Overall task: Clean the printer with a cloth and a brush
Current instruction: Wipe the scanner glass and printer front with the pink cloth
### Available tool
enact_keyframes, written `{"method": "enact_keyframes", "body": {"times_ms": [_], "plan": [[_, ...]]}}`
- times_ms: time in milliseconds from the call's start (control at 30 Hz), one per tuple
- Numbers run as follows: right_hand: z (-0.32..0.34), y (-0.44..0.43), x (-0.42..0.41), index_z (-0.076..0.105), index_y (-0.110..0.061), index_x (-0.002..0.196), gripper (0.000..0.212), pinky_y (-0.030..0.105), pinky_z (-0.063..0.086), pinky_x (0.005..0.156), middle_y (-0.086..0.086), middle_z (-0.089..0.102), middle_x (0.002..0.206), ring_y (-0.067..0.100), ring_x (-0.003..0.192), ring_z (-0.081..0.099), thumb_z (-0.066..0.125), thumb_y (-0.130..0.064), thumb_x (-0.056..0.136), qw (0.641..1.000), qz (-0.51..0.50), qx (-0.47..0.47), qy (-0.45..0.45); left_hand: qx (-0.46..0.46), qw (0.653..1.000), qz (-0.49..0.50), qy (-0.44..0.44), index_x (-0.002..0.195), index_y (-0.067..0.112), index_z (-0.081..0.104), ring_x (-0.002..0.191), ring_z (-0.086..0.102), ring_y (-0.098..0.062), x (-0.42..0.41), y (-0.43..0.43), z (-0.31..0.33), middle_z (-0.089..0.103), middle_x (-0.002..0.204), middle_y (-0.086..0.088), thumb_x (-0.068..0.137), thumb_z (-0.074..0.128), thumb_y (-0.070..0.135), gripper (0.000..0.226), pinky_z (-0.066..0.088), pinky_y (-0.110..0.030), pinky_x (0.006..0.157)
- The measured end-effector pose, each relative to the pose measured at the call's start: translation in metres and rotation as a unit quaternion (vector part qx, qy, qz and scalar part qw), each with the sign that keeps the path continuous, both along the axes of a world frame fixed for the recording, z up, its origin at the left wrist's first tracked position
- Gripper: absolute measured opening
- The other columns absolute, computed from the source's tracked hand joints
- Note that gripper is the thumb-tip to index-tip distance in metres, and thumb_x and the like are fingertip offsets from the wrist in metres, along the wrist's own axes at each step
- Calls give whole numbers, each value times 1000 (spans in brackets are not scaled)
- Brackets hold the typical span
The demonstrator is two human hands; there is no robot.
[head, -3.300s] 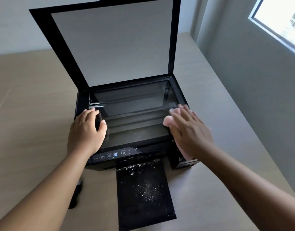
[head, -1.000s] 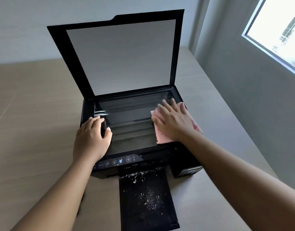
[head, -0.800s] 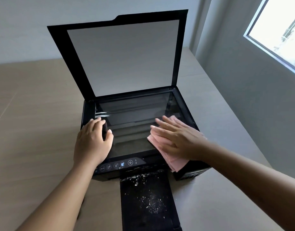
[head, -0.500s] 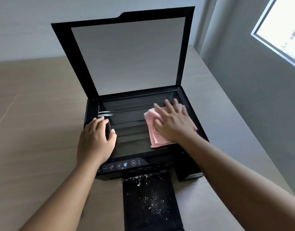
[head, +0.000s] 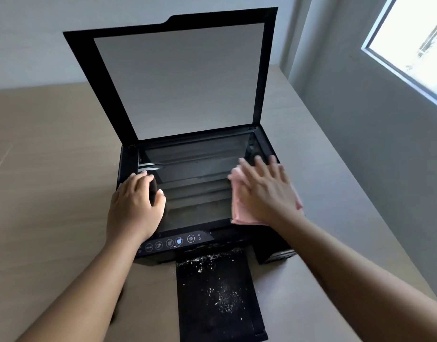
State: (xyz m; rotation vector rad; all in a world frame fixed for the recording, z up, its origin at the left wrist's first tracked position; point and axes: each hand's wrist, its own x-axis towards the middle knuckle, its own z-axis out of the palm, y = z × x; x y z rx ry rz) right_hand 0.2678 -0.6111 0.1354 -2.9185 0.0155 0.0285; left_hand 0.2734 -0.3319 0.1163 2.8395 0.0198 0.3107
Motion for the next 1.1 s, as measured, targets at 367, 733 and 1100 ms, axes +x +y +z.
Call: {"method": "enact_keyframes", "body": {"times_ms": [367,733,1100], "plan": [[-12,-25,-53,44,-42,139,49,48,20,119,2,38,154,28,147,22,28,-47,92,995,80,-23,-51,-9,1000,3,0,130,12,53,136,37,-24,-1,-2,2,48,143,-4,92,51,32,44,28,-40,113],[-18,-23,-87,41,-38,143,50,50,25,116,3,43,151,28,145,28,40,-43,92,981,171,-43,-80,-4,1000,-4,2,129,12,53,136,37,-25,1,1,0,48,143,-5,92,49,34,44,30,-42,112],[-10,-8,-64,46,-39,138,46,48,20,118,2,42,151,29,145,27,38,-44,93,984,162,-11,-66,-8,1000,0,14,130,14,51,137,34,-24,-1,-2,3,46,145,-3,92,49,34,43,28,-44,111]]}}
